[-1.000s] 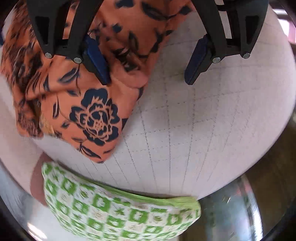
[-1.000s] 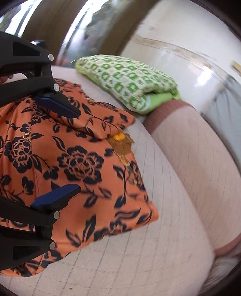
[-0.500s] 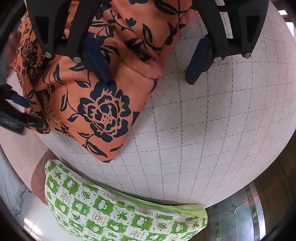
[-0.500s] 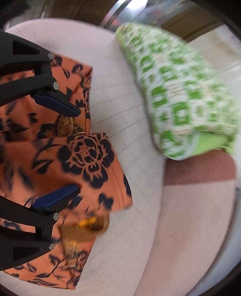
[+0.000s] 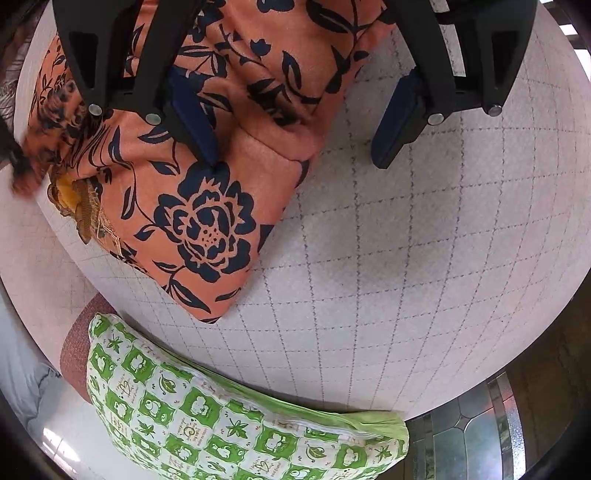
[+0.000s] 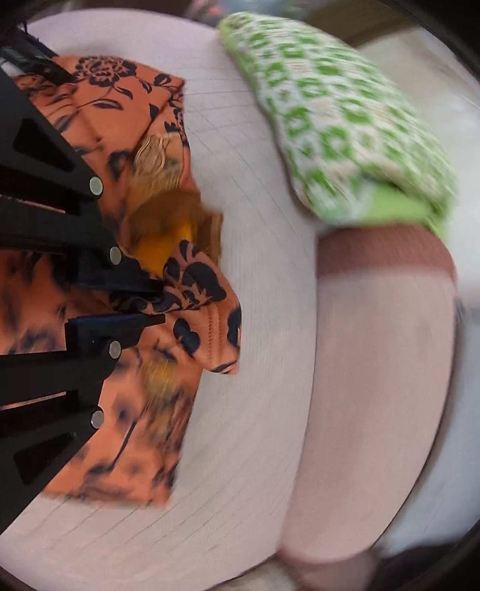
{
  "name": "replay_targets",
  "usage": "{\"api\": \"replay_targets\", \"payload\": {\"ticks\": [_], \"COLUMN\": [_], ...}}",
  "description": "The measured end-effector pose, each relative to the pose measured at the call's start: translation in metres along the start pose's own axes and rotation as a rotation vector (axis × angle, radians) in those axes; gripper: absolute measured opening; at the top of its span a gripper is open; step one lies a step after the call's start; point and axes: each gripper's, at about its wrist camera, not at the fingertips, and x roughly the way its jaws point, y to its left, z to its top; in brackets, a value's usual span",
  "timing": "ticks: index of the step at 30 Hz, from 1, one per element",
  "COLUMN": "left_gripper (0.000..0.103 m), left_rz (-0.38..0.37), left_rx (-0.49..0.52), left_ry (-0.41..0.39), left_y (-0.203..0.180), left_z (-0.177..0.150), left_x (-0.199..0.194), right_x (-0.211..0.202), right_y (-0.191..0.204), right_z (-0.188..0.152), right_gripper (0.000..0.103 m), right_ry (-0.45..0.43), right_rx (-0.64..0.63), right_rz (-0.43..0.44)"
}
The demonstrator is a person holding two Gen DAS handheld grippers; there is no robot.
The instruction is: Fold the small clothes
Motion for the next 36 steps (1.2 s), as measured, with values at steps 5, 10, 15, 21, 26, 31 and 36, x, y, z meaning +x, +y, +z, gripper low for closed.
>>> {"api": "replay_targets", "payload": {"ticks": [5, 10, 15, 21, 26, 31, 36], "left_gripper": [0.085, 0.085, 0.085, 0.085, 0.085, 0.085, 0.085], "left_rz": [0.015, 0.023, 0.056, 0.076, 0.063, 0.073, 0.075], "left_rx": [-0.005, 0.008, -0.003, 0.0, 0.059, 0.09, 0.086], "left_ry": [-0.009, -0.012, -0.048, -0.165, -0.099, -0.101, -0.084], "left_y": [-0.001, -0.003, 0.002, 0.002, -0.011, -0.016, -0.01], "left_z": [-0.003, -0.006, -0.011, -0.01, -0.017, -0.02, -0.012], "left_x": [-0.001, -0.004, -0.017, -0.04, -0.028, -0.028, -0.023], "right_x": [-0.039, -0.03, -0.054, -0.081, -0.039, 0.013, -0.049], "right_y": [-0.098, -0.152, -0.181, -0.178, -0.153, -0.127, -0.117], "right_z": [-0.06, -0.13, -0.138, -0.095, -0.05, -0.048, -0.063], "right_gripper": [0.01, 0.011, 0.016, 0.093, 0.058, 0.018, 0.006], "right_ry": [-0.016, 0.088, 0.022, -0.198, -0.121, 0.04, -0.141], "right_rx": [0.208, 0.349, 0.501, 0.507, 0.387, 0.306, 0.236], "right_rz": [0.114, 0.165, 0.301, 0.344, 0.314, 0.137, 0.119]}}
